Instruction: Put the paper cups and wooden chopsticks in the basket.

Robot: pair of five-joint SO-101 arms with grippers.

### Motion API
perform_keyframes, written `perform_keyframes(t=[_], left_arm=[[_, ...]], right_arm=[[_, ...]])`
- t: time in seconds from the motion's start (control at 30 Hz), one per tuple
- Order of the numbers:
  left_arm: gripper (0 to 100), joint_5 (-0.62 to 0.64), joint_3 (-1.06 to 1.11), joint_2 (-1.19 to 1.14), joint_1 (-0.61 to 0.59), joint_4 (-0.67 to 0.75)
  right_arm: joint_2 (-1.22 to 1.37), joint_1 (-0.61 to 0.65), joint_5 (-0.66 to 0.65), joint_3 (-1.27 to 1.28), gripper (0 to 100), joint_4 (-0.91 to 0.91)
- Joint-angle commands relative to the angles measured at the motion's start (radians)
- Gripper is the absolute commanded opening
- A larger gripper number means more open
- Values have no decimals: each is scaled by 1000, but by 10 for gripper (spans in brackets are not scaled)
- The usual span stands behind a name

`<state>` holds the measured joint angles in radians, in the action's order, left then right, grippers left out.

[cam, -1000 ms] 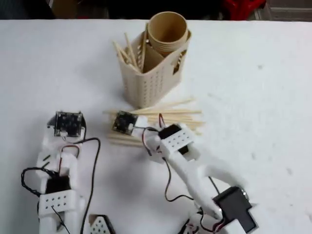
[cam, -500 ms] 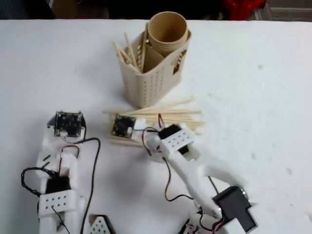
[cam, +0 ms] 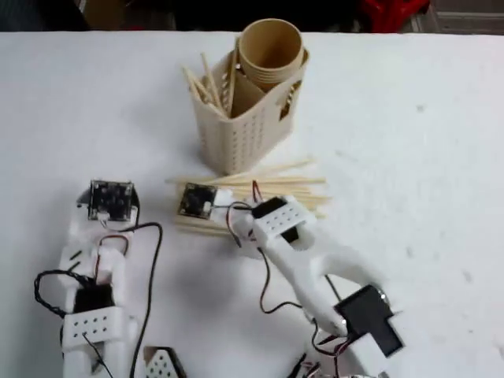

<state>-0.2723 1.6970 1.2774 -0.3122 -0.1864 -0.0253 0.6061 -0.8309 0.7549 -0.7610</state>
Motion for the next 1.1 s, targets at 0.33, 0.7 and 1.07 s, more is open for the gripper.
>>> perform_keyframes(t=[0.33,0.7,1.07], left_arm=[[189,8,-3,18,-10,-3],[189,8,-3,18,-8,-3],[189,8,-3,16,-8,-3]], right_arm=[[-213,-7,77,-5,17,-136],[-493,1,126,101,17,-156],[-136,223,115,-83,162,-120]])
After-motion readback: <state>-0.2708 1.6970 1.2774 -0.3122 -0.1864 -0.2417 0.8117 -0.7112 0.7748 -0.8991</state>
